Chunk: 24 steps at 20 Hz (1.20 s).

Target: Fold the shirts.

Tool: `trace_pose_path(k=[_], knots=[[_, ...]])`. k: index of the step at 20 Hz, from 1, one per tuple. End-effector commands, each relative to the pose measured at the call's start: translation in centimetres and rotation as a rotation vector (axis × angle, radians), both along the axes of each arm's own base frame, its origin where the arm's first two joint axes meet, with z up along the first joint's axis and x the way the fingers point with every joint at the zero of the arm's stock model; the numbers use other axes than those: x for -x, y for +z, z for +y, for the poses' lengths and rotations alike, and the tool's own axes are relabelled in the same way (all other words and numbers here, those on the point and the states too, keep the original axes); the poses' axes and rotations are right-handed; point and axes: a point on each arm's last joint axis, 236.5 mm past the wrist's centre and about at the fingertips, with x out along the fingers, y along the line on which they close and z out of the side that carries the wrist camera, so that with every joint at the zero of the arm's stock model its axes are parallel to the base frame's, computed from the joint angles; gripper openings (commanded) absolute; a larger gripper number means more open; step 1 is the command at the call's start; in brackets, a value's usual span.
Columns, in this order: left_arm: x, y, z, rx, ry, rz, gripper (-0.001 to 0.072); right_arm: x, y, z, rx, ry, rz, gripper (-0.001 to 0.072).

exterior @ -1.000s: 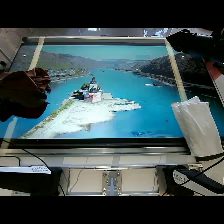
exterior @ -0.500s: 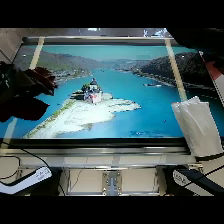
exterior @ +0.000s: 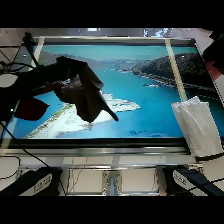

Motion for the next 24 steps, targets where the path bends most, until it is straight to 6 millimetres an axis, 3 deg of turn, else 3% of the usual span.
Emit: trace_pose_path(k=[1, 3, 5, 7, 9, 11, 12, 13, 14, 16, 18, 20, 22, 24], knots=[[-2.2, -1.7, -2.5, -0.057, 0.097, -0.032, 0.0655, 0.2, -2.3, -2.0, 0.137, -0.071, 0.057, 0.0268], [-5.1, -2.9, 2.5, -0.154, 0.229, -0.063, 0.0654, -1.3, -6.7, -5.5, 0.270, -0.190, 0.187, 0.0268], [-6.9, -6.2, 8.8, -0.228, 0.348, 0.065, 0.0652, -2.5, -12.2, -9.2, 0.358, -0.309, 0.378, 0.0268], [-6.5, -11.5, 13.9, -0.315, 0.406, 0.245, 0.0648, -3.7, -18.1, -9.9, 0.377, -0.307, 0.552, 0.0268], [-5.4, -16.4, 16.0, -0.398, 0.388, 0.357, 0.0644, -5.0, -25.1, -8.4, 0.339, -0.230, 0.729, 0.0269], [-5.9, -19.9, 16.3, -0.442, 0.357, 0.393, 0.0645, -5.9, -31.6, -6.3, 0.254, -0.157, 0.871, 0.0272], [-6.7, -20.9, 15.9, -0.429, 0.362, 0.394, 0.0644, -6.2, -34.2, -5.0, 0.195, -0.125, 0.929, 0.0325], [-7.8, -21.6, 15.3, -0.409, 0.369, 0.383, 0.0645, -6.4, -36.7, -3.8, 0.149, -0.104, 0.981, 0.0460], [-8.6, -22.2, 14.0, -0.396, 0.348, 0.366, 0.0644, -6.6, -38.8, -2.9, 0.124, -0.091, 1.023, 0.0511], [-9.6, -23.6, 9.9, -0.448, 0.227, 0.324, 0.0644, -6.6, -42.4, -1.2, 0.139, -0.065, 1.087, 0.0511], [-10.6, -24.1, 5.3, -0.537, 0.112, 0.248, 0.0640, -7.2, -44.3, 0.2, 0.157, -0.049, 1.098, 0.0511], [-11.9, -25.0, 3.5, -0.709, 0.061, 0.195, 0.0603, -8.3, -45.2, 0.9, 0.180, -0.054, 1.056, 0.0511], [-13.3, -25.2, 4.6, -0.897, 0.095, 0.199, 0.0603, -9.1, -45.3, 0.3, 0.224, -0.081, 1.014, 0.0511], [-15.0, -23.4, 5.4, -0.986, 0.146, 0.189, 0.0603, -9.5, -45.6, -1.0, 0.282, -0.109, 0.989, 0.0511]])
